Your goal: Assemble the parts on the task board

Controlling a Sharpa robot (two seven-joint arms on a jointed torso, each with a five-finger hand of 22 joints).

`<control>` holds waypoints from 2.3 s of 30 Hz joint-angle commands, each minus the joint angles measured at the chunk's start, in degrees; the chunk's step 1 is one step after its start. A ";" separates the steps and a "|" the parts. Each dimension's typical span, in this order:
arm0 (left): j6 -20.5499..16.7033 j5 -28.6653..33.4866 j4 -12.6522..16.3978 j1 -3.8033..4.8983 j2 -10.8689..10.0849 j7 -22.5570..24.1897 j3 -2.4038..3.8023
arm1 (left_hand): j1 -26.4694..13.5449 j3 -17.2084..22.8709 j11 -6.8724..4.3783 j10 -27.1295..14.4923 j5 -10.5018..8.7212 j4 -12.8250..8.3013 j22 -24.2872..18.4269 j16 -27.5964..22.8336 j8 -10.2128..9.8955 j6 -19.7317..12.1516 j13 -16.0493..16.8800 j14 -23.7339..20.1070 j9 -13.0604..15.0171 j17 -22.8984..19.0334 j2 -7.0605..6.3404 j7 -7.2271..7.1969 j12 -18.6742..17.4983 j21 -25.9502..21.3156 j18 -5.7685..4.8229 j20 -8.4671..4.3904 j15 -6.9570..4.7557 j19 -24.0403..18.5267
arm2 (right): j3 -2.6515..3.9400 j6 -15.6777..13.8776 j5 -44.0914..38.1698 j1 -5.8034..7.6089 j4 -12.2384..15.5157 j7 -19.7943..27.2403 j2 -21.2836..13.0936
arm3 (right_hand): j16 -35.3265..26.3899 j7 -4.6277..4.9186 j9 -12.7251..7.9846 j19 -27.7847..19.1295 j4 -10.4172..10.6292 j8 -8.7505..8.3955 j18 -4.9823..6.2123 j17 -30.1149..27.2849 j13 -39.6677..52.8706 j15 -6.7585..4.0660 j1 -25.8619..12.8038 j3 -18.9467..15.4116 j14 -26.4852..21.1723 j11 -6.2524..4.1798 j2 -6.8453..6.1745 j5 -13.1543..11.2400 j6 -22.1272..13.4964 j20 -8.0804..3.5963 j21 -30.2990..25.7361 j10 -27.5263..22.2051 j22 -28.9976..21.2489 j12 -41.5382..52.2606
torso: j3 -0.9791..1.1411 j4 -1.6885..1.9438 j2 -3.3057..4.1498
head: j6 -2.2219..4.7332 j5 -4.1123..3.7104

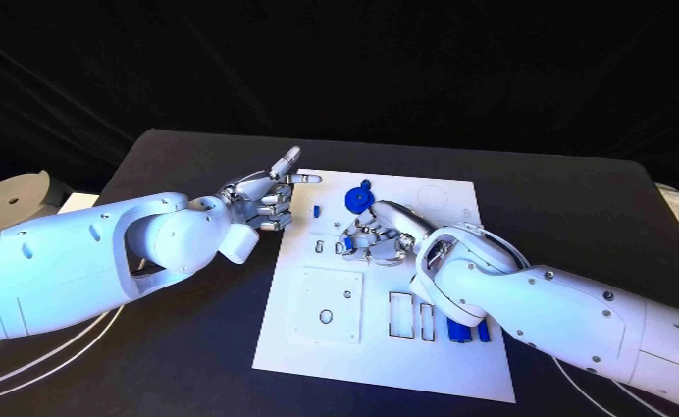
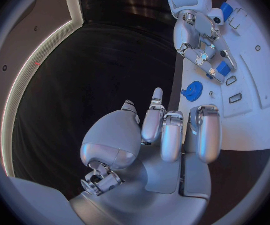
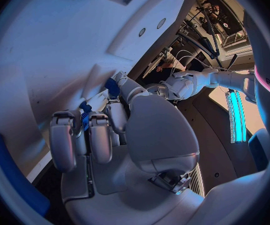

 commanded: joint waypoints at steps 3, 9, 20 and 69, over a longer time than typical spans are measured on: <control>0.56 0.17 0.00 0.07 0.16 0.03 0.04 | 0.54 -0.09 0.14 -0.13 0.22 -0.32 6.06 0.18 -0.32 -0.55 -0.07 5.94 -0.10 15.08 -0.07 0.02 -0.26 0.04 -0.29 0.33 0.28 1.83 | -0.18 1.54 -0.77 -0.17 -0.48 -0.66 0.07 | 0.17 0.12 0.02 1.96 -0.36 0.03 -0.44 14.24 -5.19 0.10 -0.13 0.27 5.88 0.04 -0.02 -0.48 0.19 -0.18 -0.36 -0.67 7.62 -0.63 | -0.02 -0.02 0.00 | -0.15 0.10; 0.62 0.17 -0.06 0.07 0.21 -0.07 0.04 | 0.57 -0.09 0.16 -0.14 0.22 -0.32 6.07 0.18 -0.33 -0.57 -0.07 5.94 -0.11 15.08 -0.08 0.03 -0.27 0.04 -0.29 0.35 0.30 1.83 | -0.23 1.65 -0.73 -0.25 -0.64 -0.57 0.08 | 0.20 0.12 0.02 1.94 -0.40 0.05 -0.43 14.28 -5.24 0.11 -0.12 0.28 5.89 0.04 -0.02 -0.62 0.22 -0.17 -0.38 -0.73 7.59 -0.72 | -0.03 0.03 -0.03 | -0.25 0.05; 0.67 0.17 -0.18 0.07 0.30 -0.22 0.04 | 0.64 -0.09 0.20 -0.16 0.22 -0.33 6.10 0.18 -0.35 -0.64 -0.07 5.94 -0.14 15.08 -0.09 0.08 -0.28 0.05 -0.30 0.42 0.35 1.84 | -0.25 3.35 -1.22 -0.29 -0.81 -1.59 -0.23 | 0.11 0.19 -0.05 1.78 -0.53 0.01 -0.37 14.14 -6.50 0.15 -0.17 0.38 5.85 0.10 -0.01 -0.87 0.11 -0.12 -0.52 -1.72 7.30 -2.68 | -0.01 0.06 -0.03 | -0.49 0.03; 0.71 0.17 -0.49 0.06 0.46 -0.75 0.03 | 0.72 -0.08 0.23 -0.18 0.23 -0.35 6.10 0.18 -0.36 -0.69 -0.08 5.94 -0.16 15.08 -0.08 0.11 -0.30 0.05 -0.29 0.46 0.38 1.83 | -0.37 -0.19 3.17 -0.49 3.50 4.85 -2.67 | -2.14 1.00 -1.31 -0.14 -2.49 -0.38 0.42 10.92 -42.08 0.92 -1.75 5.92 5.00 1.06 -0.93 -1.05 0.21 0.53 -2.44 -12.80 3.94 -48.11 | -0.08 0.01 -0.06 | -0.37 0.17</control>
